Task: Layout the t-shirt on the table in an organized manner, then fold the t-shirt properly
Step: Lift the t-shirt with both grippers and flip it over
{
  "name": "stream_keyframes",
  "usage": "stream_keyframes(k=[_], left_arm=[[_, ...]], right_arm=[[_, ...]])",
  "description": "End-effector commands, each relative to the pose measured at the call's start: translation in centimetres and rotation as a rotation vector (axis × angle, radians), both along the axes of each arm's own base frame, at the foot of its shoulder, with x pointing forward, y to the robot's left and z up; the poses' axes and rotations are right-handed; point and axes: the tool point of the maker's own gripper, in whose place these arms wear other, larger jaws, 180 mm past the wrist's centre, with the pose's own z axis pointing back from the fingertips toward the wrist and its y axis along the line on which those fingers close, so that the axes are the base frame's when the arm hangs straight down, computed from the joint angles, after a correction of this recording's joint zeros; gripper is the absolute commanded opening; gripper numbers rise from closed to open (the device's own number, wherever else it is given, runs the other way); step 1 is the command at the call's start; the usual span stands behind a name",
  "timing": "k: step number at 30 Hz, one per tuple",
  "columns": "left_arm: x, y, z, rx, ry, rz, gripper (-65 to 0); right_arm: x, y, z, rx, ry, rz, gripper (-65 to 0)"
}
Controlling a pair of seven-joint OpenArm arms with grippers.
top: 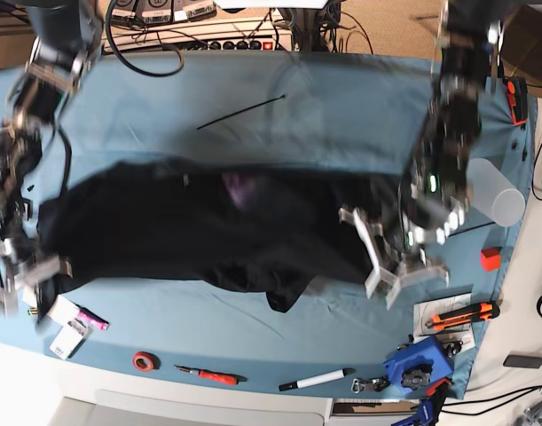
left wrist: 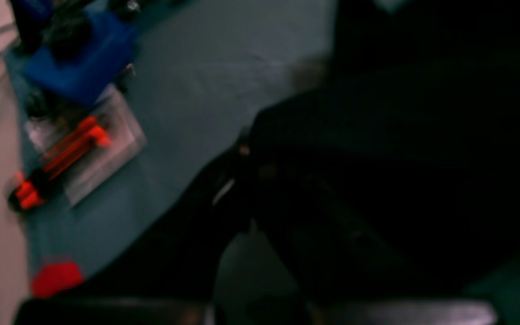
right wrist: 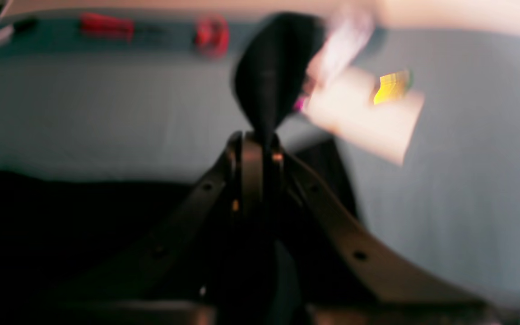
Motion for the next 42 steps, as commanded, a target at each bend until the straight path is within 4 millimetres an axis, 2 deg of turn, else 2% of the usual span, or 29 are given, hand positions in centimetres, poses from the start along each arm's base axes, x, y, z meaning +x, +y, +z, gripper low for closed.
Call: stream_keyframes(k=[1,4,7,10,12,13,15,17,21,25,30,34,42], left_arm=[[2.4,0.0,3.1,-0.029,-0.089,0.003,-65.0],[7.5,1.0,5.2,-0.032,-0.117,0.009,-65.0],[12.7,2.8,9.1,-0.015,-0.165,0.029,-65.0],[16.5,5.3,15.2,0.004,-0.215,0.092,-65.0],[17.7,6.8,20.4,0.001,-0.268,0.124,-65.0],[18.0,7.4,23.0,-0.018,-0.294,0.136,-65.0],[17.8,8.6,27.9,-0.056,-0.335,0.156,-65.0],[17.2,9.5,31.5,-0.089,-0.345,0.163,-65.0],[16.3,9.4,29.6,-0.153,-0.209,0.113,-65.0],[15.4,8.9,28.2,-0.174,-0.11,0.067,-65.0],[14.0,7.0,26.5,-0.198,0.02,-0.026,-65.0],[13.0,6.0,22.9,-0.218,0.119,-0.074,-65.0],[10.0,4.0,13.9,-0.22,0.294,-0.153,-65.0]], right_arm=[[1.8,-0.8,3.5,-0.039,-0.079,-0.02,-65.0],[6.4,-0.5,6.5,-0.033,-0.13,-0.01,-65.0],[10.8,-0.6,10.9,0.04,-0.226,-0.015,-65.0],[13.1,-0.9,17.5,0.099,-0.316,-0.019,-65.0],[13.1,-1.1,23.3,0.108,-0.401,-0.018,-65.0],[12.9,-1.0,25.3,0.119,-0.43,-0.012,-65.0],[12.6,-0.5,25.1,0.142,-0.397,0.004,-65.0],[12.3,0.2,24.7,0.169,-0.35,0.029,-65.0],[11.7,1.4,24.9,0.171,-0.306,0.077,-65.0],[11.2,1.7,24.0,0.162,-0.241,0.083,-65.0],[11.0,1.7,23.1,0.163,-0.187,0.084,-65.0],[10.9,2.4,23.1,0.184,-0.181,0.116,-65.0],[9.6,4.6,11.2,0.274,0.086,0.19,-65.0]])
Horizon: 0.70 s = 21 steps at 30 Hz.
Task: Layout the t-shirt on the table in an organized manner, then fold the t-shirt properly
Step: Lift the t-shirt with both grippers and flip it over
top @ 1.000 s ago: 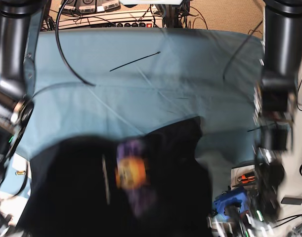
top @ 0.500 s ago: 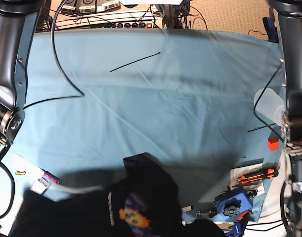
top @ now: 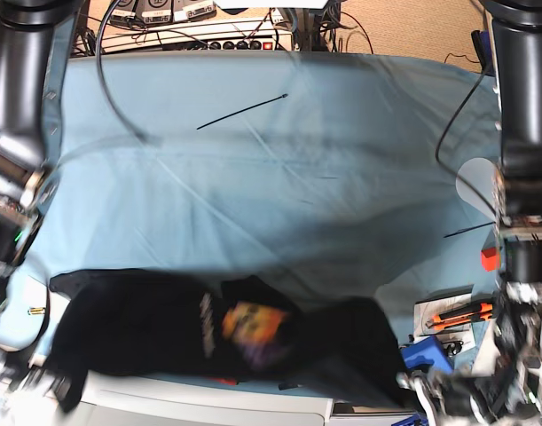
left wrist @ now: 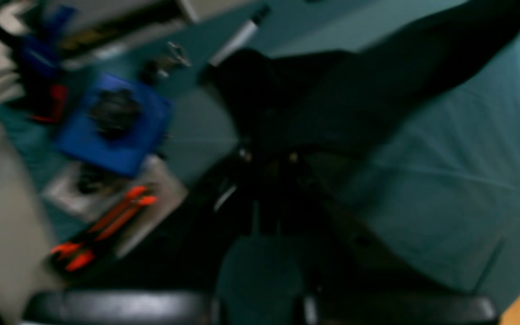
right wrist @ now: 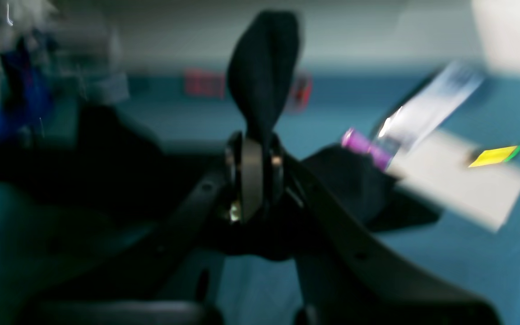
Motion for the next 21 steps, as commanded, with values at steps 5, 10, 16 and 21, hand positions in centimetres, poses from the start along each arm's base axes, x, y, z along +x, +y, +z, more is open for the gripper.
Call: stream_keyframes(k=[5,10,16,21], left_arm=[[-2.2,-1.3,-1.9,0.006,-0.024,-0.051,-65.0],[-5.8,-2.8,-6.1,0.043,-0.002,-0.113,-65.0],[-9.8,-3.7,-11.0,0.043,0.078,-0.144,-65.0],[-12.5,-3.8,-14.2,0.057,0.142,-0.153,-65.0]], right_arm=[[-0.9,0.1,-0.3,0.086,-0.023,0.02,-65.0],[-3.1,-0.5,-3.4,0.221,0.012,0.022,-65.0],[-5.5,-1.9,-5.6,0.364,-0.018,0.007,-65.0],[-7.5,-2.3,-8.4,0.44,-0.009,-0.01,-65.0]])
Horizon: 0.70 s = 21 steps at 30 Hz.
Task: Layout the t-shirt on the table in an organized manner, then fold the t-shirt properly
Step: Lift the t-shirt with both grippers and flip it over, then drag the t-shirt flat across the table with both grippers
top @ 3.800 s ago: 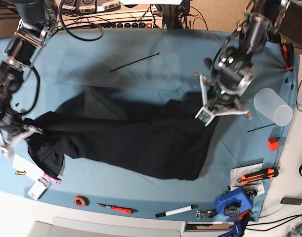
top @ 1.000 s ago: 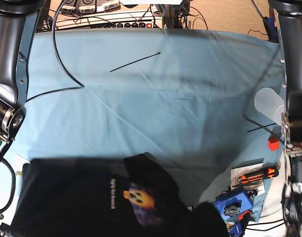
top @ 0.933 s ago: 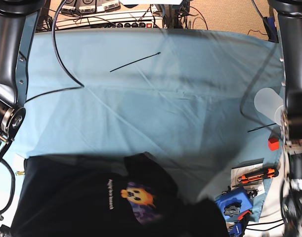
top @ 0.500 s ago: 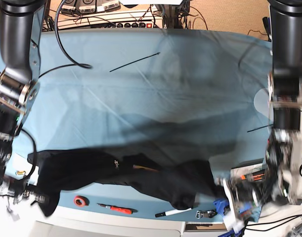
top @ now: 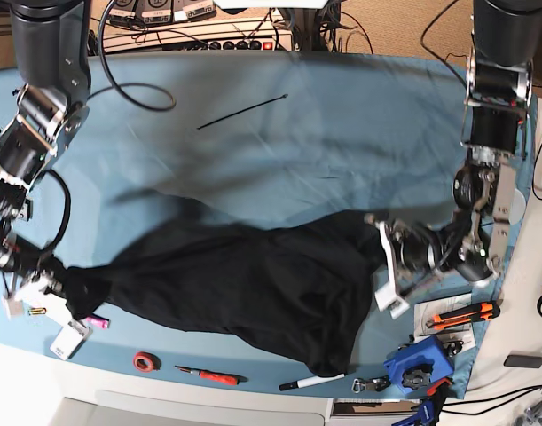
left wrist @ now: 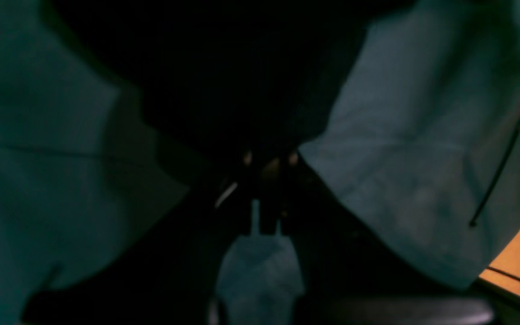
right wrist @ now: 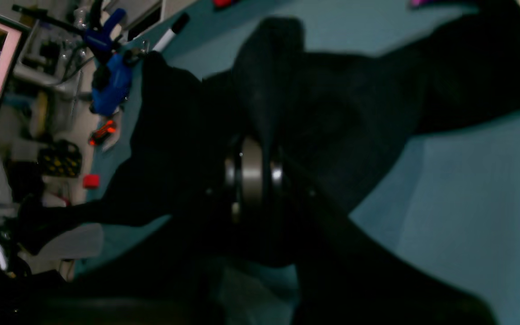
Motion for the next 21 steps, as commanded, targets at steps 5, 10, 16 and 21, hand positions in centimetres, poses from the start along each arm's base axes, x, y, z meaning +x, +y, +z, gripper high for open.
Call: stream_keyframes(k=[5,10,16,21], left_arm=[[-2.3,0.3,-0.9,0.012,-0.013,0.007,-65.0],[-6.1,2.1,-2.0,-0.012,0.0,0.086,-65.0],[-10.5,4.9,-1.6,-0.059,-0.008,0.2,-65.0],[-14.5,6.2,-2.1,-0.044,0.028,0.246,-65.0]], right_arm=[[-1.5,0.0,-0.1,0.034,-0.066,0.013,-65.0],[-5.8,0.4,-2.3,-0.058,-0.052,0.052,-65.0],[-11.8,1.5,-2.6,-0.282,-0.056,0.128,-65.0],[-16.4,0.3,-1.5,-0.416,-0.058,0.102,-65.0]])
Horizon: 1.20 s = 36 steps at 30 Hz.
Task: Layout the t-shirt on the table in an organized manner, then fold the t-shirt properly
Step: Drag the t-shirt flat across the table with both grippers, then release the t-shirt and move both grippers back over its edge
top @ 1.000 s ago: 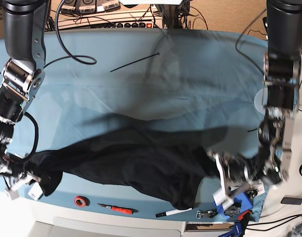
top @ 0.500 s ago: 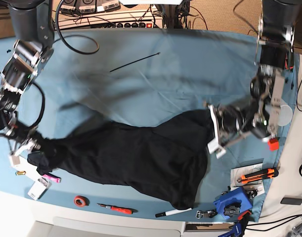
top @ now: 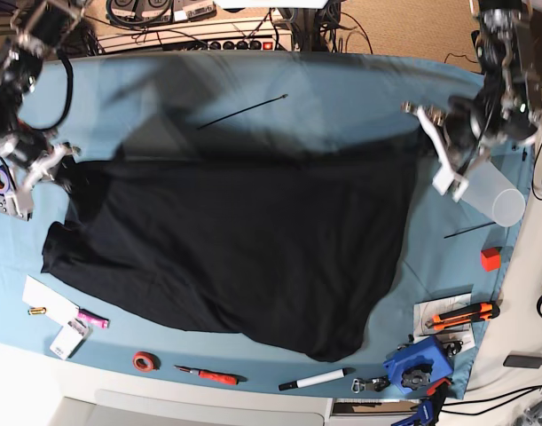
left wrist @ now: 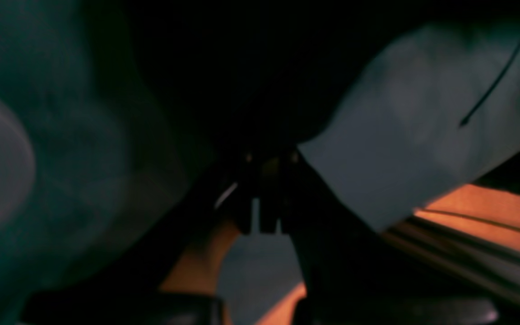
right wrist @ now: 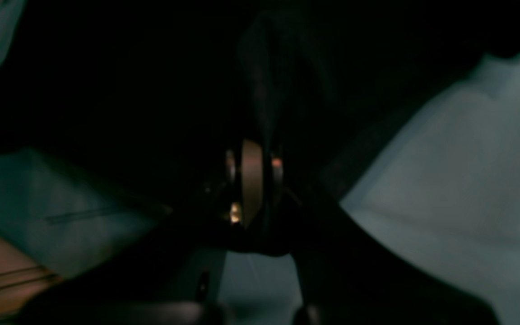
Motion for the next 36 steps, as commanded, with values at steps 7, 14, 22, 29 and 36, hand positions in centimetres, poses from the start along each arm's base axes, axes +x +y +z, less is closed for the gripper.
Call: stream_keyframes(k=[7,14,22,29,36], left_arm=[[-3.7,2.0,1.9,0.063,-0.025,0.035,-65.0],[-8.2,2.2,-0.5,0.101,0.103,0.048,-65.0],[-10.5,0.8,-0.8,0.079,0.145,0.06,-65.0],[-11.4,0.5,1.5,0.157,0.098,0.046,-65.0],[-14.0,0.8,0.7,0.175,0.181,0.04,-65.0]], right_arm=[[-4.7,-5.1,1.9,-0.103,-0.01,-0.143,-65.0],[-8.2,-5.8,0.1,-0.141,0.082,-0.132,-65.0],[-9.8,-5.5,-1.2,-0.133,0.133,-0.13,-65.0],[-11.3,-4.1,-3.7,-0.101,0.171,-0.154,-65.0],[-12.3,-4.3,-5.0,-0.127,0.221,-0.183,-65.0]])
